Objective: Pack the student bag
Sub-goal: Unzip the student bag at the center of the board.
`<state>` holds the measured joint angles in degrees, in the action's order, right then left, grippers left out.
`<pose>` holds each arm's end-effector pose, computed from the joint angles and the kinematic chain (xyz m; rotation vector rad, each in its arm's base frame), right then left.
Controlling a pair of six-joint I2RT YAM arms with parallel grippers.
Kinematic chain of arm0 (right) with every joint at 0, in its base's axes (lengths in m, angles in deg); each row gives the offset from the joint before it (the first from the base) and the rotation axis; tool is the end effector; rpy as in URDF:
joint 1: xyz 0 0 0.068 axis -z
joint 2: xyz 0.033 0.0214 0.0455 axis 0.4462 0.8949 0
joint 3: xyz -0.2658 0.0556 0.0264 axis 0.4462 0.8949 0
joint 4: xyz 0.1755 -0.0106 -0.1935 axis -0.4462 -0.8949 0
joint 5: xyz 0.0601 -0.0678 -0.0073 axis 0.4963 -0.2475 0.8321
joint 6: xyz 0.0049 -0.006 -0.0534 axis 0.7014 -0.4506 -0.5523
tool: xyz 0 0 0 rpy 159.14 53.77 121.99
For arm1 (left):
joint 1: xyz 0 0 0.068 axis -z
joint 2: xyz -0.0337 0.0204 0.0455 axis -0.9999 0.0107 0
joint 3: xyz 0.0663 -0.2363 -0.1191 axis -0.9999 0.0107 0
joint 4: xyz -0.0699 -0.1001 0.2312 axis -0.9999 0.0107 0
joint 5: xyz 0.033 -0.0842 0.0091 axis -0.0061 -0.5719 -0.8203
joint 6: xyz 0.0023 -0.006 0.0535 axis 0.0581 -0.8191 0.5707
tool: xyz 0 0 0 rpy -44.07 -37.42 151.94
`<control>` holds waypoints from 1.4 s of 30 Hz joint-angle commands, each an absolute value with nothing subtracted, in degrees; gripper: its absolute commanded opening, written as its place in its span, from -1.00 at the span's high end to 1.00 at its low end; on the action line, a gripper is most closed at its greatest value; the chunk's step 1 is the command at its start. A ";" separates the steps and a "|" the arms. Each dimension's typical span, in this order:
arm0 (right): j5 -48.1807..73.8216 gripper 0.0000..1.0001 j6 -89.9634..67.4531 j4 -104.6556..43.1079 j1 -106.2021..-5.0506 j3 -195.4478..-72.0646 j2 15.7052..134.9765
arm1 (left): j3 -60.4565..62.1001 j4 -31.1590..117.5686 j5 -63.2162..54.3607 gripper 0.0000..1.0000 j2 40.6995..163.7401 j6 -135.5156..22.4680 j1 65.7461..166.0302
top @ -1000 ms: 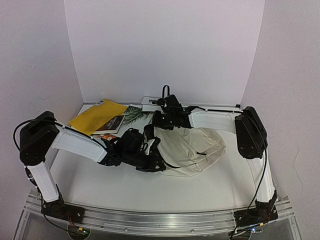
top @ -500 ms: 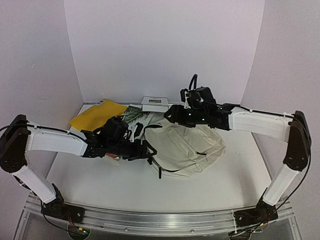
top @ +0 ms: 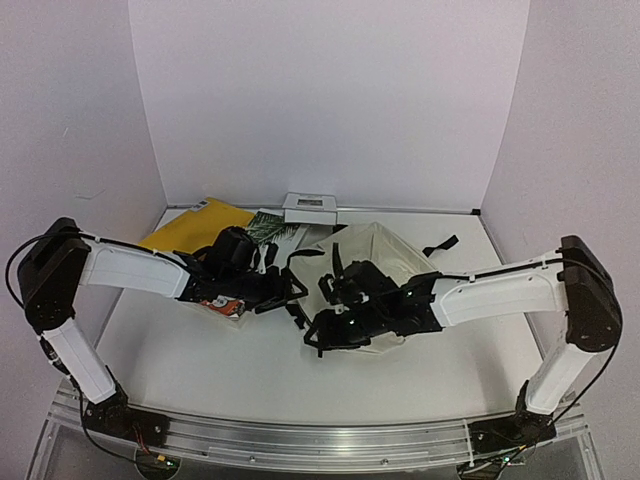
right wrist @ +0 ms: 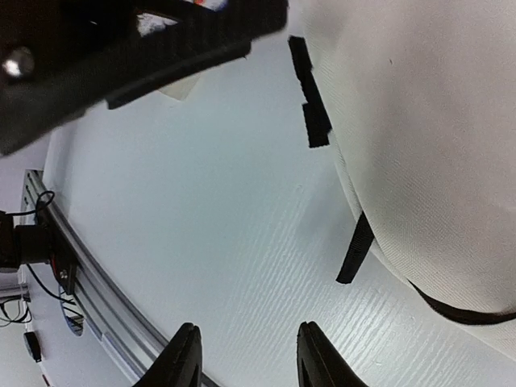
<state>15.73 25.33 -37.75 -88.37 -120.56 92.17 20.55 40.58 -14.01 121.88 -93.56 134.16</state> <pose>0.1688 0.3297 0.2073 -0.5181 2.5394 1.0391 0.2403 -0.2538 0.1884 0.1072 2.4911 -1.1520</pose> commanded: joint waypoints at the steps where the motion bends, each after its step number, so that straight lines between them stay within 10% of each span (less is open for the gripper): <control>1: 7.91 0.25 27.90 -40.72 -90.38 -123.03 97.37 | 16.58 37.14 -15.03 -0.36 124.08 -94.52 133.47; 29: -5.36 0.44 31.24 -46.85 -91.56 -131.62 110.34 | 10.30 37.97 -15.25 -0.11 133.67 -93.31 131.58; 42: -9.56 0.87 32.10 -47.95 -91.56 -135.13 114.56 | 9.65 38.79 -14.99 0.76 134.09 -92.59 131.58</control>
<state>-5.67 31.25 -47.15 -91.58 -133.34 112.47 11.82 39.33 -15.13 133.88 -93.30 131.69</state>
